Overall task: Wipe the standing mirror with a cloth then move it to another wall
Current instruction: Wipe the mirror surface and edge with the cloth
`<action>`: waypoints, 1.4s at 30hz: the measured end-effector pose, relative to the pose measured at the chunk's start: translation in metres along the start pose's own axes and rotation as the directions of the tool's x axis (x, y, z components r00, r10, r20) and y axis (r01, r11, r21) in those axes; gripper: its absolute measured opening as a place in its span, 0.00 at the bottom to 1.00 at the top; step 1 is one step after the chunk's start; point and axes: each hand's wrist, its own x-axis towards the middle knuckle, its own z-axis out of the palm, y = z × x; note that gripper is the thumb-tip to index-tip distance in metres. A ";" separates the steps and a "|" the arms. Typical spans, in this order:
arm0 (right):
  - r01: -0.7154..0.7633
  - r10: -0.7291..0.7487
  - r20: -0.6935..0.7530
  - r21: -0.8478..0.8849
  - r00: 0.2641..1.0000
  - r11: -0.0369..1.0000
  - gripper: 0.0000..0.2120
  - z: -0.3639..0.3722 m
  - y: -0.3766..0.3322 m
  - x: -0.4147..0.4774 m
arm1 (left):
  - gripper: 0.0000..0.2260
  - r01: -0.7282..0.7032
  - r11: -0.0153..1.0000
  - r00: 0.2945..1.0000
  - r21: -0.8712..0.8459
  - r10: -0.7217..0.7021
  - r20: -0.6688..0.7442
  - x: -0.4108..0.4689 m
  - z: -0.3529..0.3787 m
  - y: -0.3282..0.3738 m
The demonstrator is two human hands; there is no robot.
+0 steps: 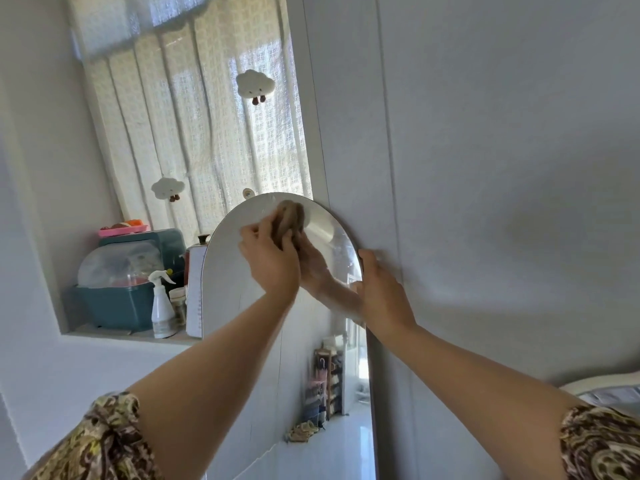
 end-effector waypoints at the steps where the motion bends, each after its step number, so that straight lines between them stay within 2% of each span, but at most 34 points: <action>1: -0.017 0.017 0.000 0.050 1.000 0.999 0.21 0.000 -0.001 -0.001 | 0.18 -0.076 0.997 0.996 -0.013 0.077 0.036 -0.007 0.001 0.002; 3: -0.024 0.024 -0.002 0.113 1.000 0.993 0.20 0.001 -0.001 -0.003 | 0.19 -0.219 0.975 0.970 -0.026 0.220 0.104 -0.024 0.002 0.004; 6: -0.002 0.008 -0.042 0.148 0.999 0.989 0.19 0.004 -0.001 -0.004 | 0.19 -0.359 0.933 0.918 -0.024 0.358 0.168 -0.046 -0.003 -0.003; 9: 0.041 -0.031 -0.071 0.142 0.997 0.989 0.21 0.005 -0.001 -0.006 | 0.19 -0.523 0.852 0.819 -0.031 0.513 0.256 -0.057 -0.008 -0.020; 11: 0.050 -0.040 -0.077 0.128 0.996 0.991 0.23 0.006 -0.001 -0.007 | 0.17 -0.593 0.804 0.765 -0.034 0.577 0.285 -0.056 -0.011 -0.031; 12: 0.053 -0.045 -0.078 0.113 0.996 0.992 0.25 0.007 -0.001 -0.008 | 0.16 -0.597 0.801 0.763 -0.032 0.580 0.283 -0.052 -0.012 -0.035; 13: 0.049 -0.042 -0.074 0.096 0.996 0.994 0.26 0.008 -0.001 -0.009 | 0.16 -0.576 0.817 0.782 -0.026 0.561 0.272 -0.048 -0.012 -0.038; 15: 0.032 -0.029 -0.065 0.058 0.997 0.998 0.29 0.010 -0.001 -0.011 | 0.19 -0.456 0.890 0.867 -0.005 0.446 0.221 -0.038 -0.013 -0.041; 17: 0.011 -0.011 -0.060 0.001 0.998 1.000 0.32 0.013 -0.001 -0.012 | 0.21 -0.268 0.963 0.956 0.009 0.264 0.131 -0.023 -0.012 -0.046; 19: 0.003 -0.006 -0.070 -0.040 0.998 0.999 0.34 0.015 -0.001 -0.012 | 0.20 -0.060 0.998 0.997 0.013 0.059 0.046 -0.004 -0.013 -0.055; 22: 0.018 -0.021 -0.090 -0.033 0.996 0.999 0.35 0.017 0.001 -0.013 | 0.17 0.190 0.982 0.981 0.001 -0.190 -0.051 0.019 -0.019 -0.067; 25: 0.019 -0.021 -0.089 -0.016 0.996 1.000 0.38 0.019 0.004 -0.014 | 0.16 0.435 0.900 0.894 0.015 -0.430 -0.124 0.030 -0.030 -0.081; 27: 0.012 -0.011 -0.083 0.005 0.996 1.000 0.39 0.020 0.005 -0.014 | 0.17 0.531 0.847 0.839 0.033 -0.519 -0.166 0.030 -0.034 -0.093; 34: -0.012 0.016 -0.048 0.100 0.999 0.995 0.38 0.024 0.007 -0.017 | 0.17 0.608 0.790 0.789 0.084 -0.588 -0.176 0.005 -0.031 -0.084; 36: -0.030 0.033 -0.027 0.097 0.999 0.995 0.38 0.024 0.007 -0.019 | 0.16 0.558 0.823 0.828 0.106 -0.544 -0.140 -0.008 -0.025 -0.076; 39: -0.042 0.040 0.027 0.086 0.999 0.995 0.41 0.025 0.009 -0.025 | 0.15 0.392 0.914 0.919 0.105 -0.385 -0.079 -0.035 -0.019 -0.063; 42: -0.025 0.008 0.088 0.195 0.996 0.981 0.42 0.026 0.016 -0.033 | 0.17 0.226 0.967 0.974 0.117 -0.222 -0.043 -0.063 -0.015 -0.046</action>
